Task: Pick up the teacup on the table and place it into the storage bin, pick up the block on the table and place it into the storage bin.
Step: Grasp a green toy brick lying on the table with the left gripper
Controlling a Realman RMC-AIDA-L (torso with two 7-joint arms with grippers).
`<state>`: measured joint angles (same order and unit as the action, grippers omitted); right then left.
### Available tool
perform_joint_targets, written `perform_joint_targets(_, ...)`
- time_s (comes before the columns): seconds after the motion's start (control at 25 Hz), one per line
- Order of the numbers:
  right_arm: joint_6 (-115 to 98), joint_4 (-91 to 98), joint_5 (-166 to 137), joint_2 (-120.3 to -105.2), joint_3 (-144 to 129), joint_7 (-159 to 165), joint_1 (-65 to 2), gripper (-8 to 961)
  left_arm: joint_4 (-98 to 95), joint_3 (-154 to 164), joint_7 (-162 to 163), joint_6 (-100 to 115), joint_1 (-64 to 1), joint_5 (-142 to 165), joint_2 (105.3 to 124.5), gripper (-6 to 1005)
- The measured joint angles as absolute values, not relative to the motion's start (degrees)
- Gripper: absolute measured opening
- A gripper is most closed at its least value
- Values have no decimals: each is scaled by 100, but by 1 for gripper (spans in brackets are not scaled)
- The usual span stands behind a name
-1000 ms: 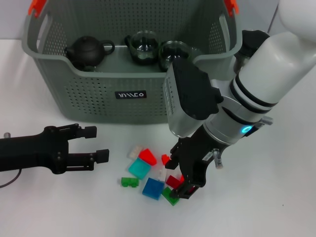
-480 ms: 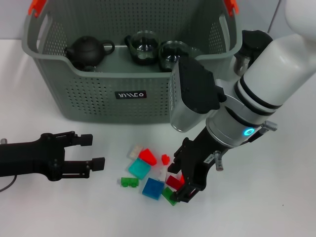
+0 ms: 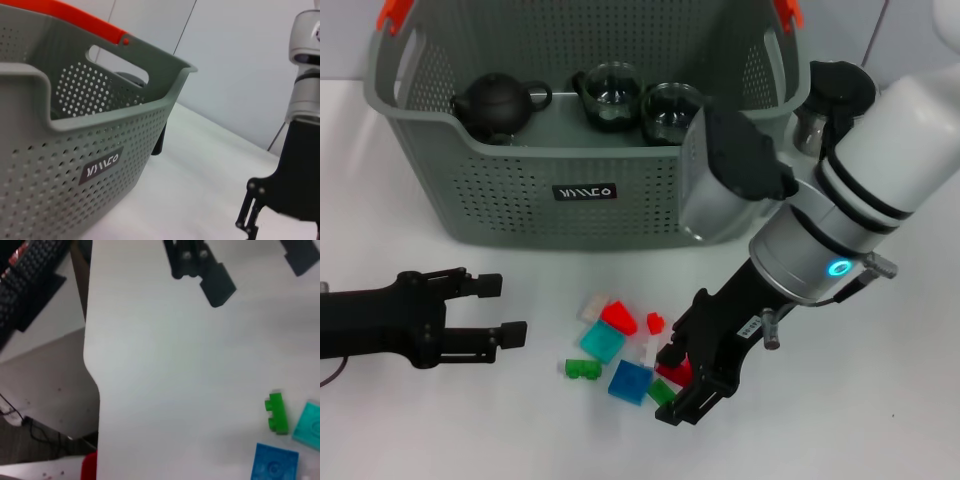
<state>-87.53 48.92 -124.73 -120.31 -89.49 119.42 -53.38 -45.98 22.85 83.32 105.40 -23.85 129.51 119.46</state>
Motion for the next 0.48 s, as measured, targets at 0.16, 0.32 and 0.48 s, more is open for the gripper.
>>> perform_joint_targets(0.16, -8957, 4900, -12503, -12006, -8761, 12227, -5270, 704, -4651, 2285, 8348, 10533, -2369, 13036, 11941, 876)
perform_joint_targets(0.32, -9039, 4898, -12692, -11986, -8629, 12654, -5245, 704, -4697, 2285, 8361, 10533, -2383, 13048, 11942, 876)
perform_joint_targets(0.48, -9070, 4873, -12858, -12002, -8576, 13042, -5237, 704, -4697, 2285, 8358, 10518, -2411, 13056, 11943, 875)
